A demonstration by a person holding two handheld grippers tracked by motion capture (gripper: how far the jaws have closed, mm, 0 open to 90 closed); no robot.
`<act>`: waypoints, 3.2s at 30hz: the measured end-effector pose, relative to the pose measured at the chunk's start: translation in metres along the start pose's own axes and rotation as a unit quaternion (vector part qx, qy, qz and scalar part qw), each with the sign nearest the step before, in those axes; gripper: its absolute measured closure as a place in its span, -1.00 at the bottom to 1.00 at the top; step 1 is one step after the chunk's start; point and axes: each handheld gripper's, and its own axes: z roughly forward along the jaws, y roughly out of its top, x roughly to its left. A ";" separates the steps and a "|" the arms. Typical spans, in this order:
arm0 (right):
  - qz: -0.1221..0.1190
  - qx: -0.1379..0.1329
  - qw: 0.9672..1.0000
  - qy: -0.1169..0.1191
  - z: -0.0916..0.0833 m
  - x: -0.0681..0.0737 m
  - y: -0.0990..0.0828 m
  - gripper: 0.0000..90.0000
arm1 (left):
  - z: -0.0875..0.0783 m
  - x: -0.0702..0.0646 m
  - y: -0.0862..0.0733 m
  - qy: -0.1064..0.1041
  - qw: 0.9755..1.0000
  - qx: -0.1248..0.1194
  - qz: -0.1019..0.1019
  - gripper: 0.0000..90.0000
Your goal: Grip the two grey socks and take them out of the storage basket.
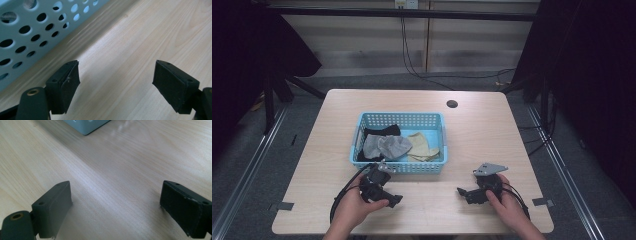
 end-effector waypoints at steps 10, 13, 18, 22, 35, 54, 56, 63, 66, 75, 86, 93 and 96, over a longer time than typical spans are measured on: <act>0.000 0.001 1.000 -0.001 0.000 0.000 0.000 -0.79 | -0.021 0.007 0.009 -0.013 0.999 0.041 -0.011 -0.54; 0.000 0.001 1.000 0.000 0.000 0.000 0.000 -0.79 | -0.026 0.009 0.012 -0.018 0.999 0.047 -0.014 -0.54; 0.000 0.000 1.000 0.000 0.000 0.000 0.000 -0.79 | -0.048 0.017 0.032 -0.004 0.999 0.051 -0.019 -0.53; 0.000 0.000 1.000 0.000 0.000 0.000 0.000 -0.79 | -0.061 0.023 0.046 0.005 0.999 0.042 -0.024 -0.53; -0.001 -0.003 1.000 -0.002 0.000 0.000 0.000 -0.79 | -0.070 0.045 0.079 0.022 0.997 0.040 -0.059 -0.52; 0.001 -0.002 1.000 -0.001 0.000 0.001 0.000 -0.79 | -0.035 0.099 0.098 0.052 0.990 0.030 -0.131 -0.34; 0.000 -0.002 1.000 -0.001 0.000 0.001 0.000 -0.79 | -0.029 0.102 0.098 0.058 0.988 0.033 -0.137 -0.30; 0.000 -0.002 1.000 -0.001 0.000 0.001 0.000 -0.79 | -0.007 0.108 0.098 0.053 0.986 0.043 -0.152 -0.30; 0.001 -0.002 1.000 -0.001 0.000 0.001 0.000 -0.79 | 0.001 0.111 0.099 0.054 0.984 0.043 -0.162 -0.30; 0.002 -0.001 1.000 0.000 -0.001 0.001 -0.001 -0.79 | 0.008 0.119 0.107 0.069 0.982 0.039 -0.173 -0.24; 0.002 -0.002 1.000 0.000 -0.001 0.001 -0.001 -0.78 | 0.028 0.120 0.119 0.093 0.979 0.076 -0.162 0.12; 0.002 -0.001 1.000 0.001 -0.001 0.001 -0.001 -0.78 | 0.027 0.113 0.122 0.092 0.980 0.114 -0.136 0.74; 0.001 -0.002 1.000 0.001 -0.001 0.001 -0.001 -0.78 | 0.013 0.111 0.126 0.080 0.982 0.116 -0.130 0.77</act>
